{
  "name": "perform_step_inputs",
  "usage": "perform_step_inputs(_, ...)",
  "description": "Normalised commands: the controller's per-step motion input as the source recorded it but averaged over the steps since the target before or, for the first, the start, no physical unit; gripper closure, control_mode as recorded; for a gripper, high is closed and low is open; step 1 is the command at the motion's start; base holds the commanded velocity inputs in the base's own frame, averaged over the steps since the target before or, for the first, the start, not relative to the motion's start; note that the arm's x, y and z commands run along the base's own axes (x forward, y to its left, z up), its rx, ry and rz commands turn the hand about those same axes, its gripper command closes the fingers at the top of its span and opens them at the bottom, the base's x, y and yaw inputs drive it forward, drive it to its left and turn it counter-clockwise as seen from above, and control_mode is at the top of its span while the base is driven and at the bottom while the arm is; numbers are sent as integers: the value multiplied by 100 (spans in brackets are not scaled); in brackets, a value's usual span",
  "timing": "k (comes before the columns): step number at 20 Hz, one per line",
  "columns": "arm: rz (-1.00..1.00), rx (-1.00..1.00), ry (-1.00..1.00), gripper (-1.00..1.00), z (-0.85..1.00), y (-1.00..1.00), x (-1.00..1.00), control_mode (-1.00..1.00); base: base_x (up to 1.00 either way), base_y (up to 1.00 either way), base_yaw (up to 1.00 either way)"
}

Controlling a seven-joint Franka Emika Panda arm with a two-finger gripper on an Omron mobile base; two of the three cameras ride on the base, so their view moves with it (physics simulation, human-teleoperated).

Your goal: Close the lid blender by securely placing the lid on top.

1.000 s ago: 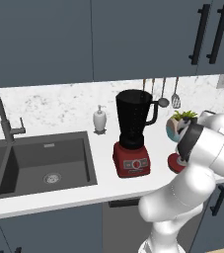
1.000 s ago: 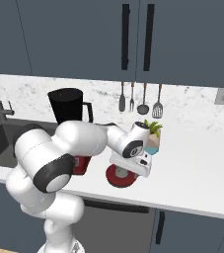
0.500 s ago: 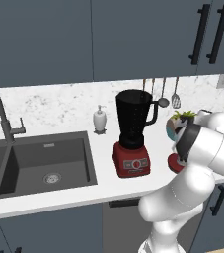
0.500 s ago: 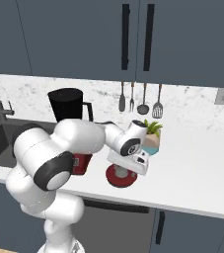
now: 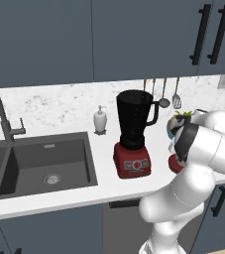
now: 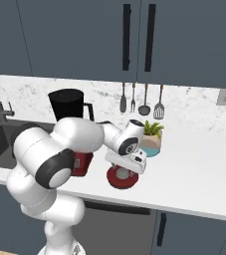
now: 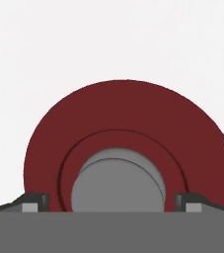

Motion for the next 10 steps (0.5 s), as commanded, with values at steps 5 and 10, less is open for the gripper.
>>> perform_step_inputs(5,0,0,0,-100,-18,0,0,-100,0,0,0)
perform_step_inputs(10,0,0,0,-100,-28,2,0,-100,0,0,0)
